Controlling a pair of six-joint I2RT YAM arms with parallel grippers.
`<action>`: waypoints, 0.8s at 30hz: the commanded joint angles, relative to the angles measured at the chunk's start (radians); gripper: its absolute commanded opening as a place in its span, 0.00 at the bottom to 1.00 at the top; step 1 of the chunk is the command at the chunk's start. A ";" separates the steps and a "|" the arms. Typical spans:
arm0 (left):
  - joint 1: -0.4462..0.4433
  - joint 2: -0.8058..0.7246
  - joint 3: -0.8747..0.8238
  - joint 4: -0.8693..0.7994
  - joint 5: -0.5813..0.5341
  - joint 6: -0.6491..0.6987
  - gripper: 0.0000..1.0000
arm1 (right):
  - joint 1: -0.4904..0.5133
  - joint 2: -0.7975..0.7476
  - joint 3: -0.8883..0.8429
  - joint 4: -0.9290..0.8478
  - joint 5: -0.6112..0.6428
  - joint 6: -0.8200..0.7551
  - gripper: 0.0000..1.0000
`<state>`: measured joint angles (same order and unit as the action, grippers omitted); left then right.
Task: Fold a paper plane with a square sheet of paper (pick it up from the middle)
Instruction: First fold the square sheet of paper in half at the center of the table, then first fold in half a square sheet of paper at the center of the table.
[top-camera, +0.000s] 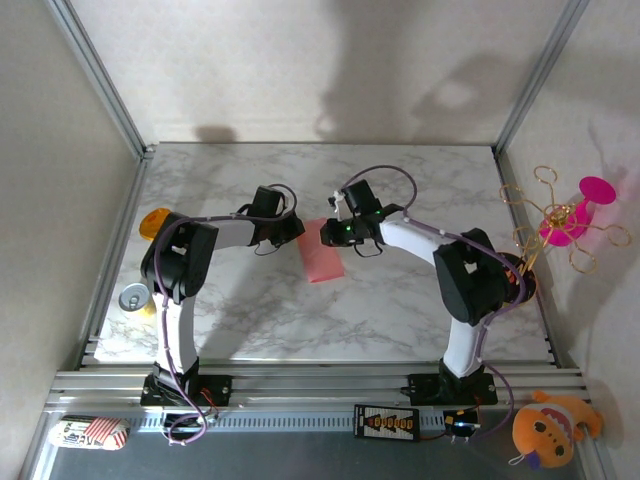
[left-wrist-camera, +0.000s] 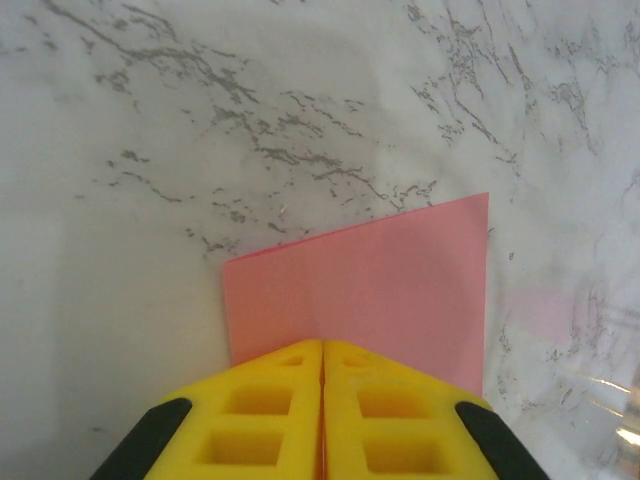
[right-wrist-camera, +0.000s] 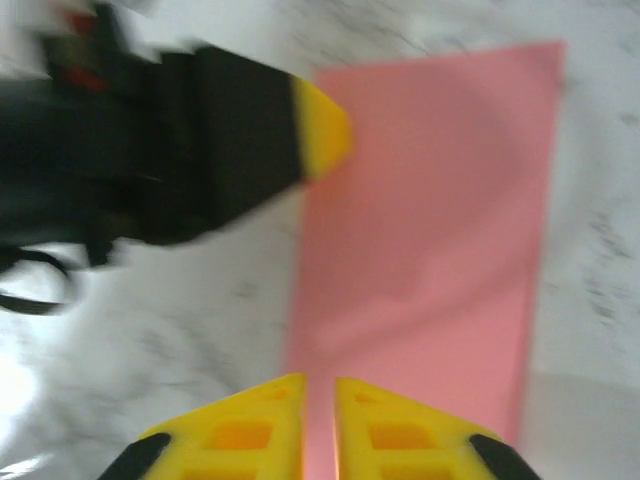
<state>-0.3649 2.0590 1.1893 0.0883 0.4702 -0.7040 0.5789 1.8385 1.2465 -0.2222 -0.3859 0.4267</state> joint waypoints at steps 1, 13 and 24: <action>0.000 0.025 -0.030 -0.041 -0.061 -0.003 0.08 | 0.004 -0.014 -0.050 0.122 -0.102 0.228 0.07; 0.000 0.029 -0.046 -0.024 -0.059 -0.026 0.06 | 0.053 0.124 -0.005 0.157 -0.088 0.351 0.00; -0.003 0.030 -0.063 0.005 -0.059 -0.056 0.06 | 0.081 0.257 0.123 0.090 -0.076 0.350 0.00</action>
<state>-0.3649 2.0579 1.1629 0.1429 0.4679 -0.7464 0.6449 2.0586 1.3300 -0.0834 -0.4656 0.7776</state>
